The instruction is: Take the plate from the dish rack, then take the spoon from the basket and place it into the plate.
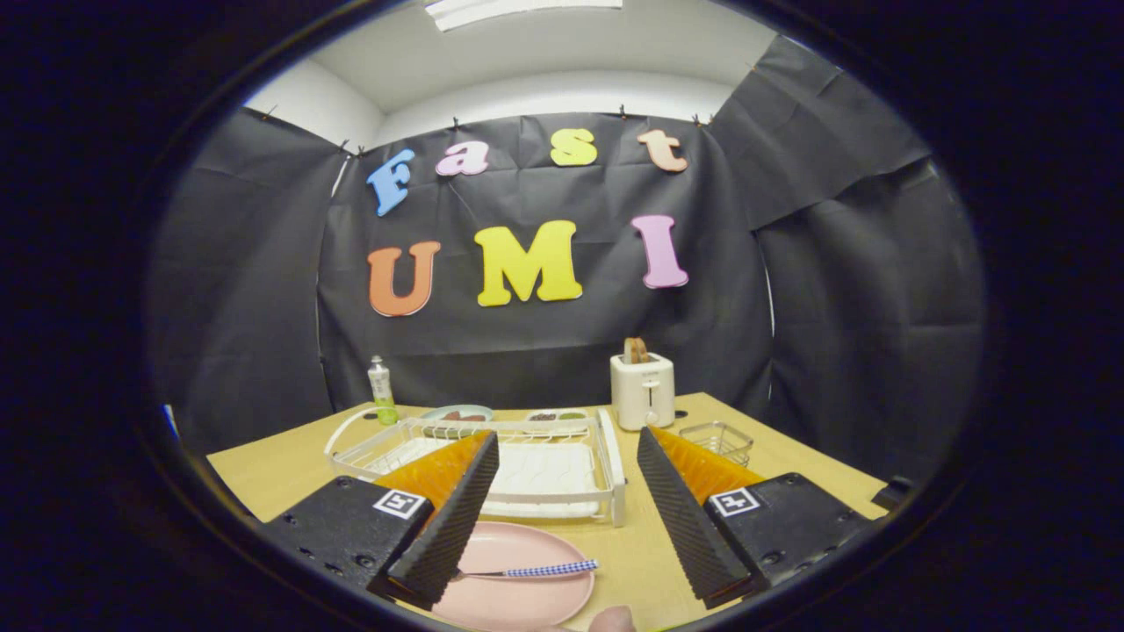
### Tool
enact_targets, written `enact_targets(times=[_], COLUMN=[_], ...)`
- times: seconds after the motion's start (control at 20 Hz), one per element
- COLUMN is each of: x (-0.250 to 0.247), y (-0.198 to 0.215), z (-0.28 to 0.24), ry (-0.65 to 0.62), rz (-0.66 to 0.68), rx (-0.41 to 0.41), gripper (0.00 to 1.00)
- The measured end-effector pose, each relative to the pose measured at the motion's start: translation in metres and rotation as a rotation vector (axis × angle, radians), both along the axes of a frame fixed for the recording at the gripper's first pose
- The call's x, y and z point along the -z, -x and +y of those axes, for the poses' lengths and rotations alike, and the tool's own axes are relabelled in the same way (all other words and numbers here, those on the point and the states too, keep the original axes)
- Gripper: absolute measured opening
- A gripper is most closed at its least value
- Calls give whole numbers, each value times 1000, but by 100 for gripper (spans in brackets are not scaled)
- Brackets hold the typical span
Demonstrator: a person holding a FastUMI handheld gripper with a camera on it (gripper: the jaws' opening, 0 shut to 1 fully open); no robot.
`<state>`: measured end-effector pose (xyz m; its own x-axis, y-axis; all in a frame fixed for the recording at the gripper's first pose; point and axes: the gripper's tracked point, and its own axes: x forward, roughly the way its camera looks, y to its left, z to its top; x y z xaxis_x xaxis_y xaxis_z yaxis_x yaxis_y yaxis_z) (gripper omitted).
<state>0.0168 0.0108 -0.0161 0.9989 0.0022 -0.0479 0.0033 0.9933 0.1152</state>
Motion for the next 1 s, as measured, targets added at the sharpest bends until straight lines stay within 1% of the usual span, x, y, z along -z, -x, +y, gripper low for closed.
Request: enact_targets(times=[0.25, 0.35, 0.45, 1.0], x=[-21, -23, -27, -30], y=[13, 18, 23, 16], z=[-8, -1, 2, 8], ry=[68, 87, 78, 71], rz=[-71, -70, -73, -89], rx=[51, 42, 27, 10], gripper=[100, 100, 100, 100])
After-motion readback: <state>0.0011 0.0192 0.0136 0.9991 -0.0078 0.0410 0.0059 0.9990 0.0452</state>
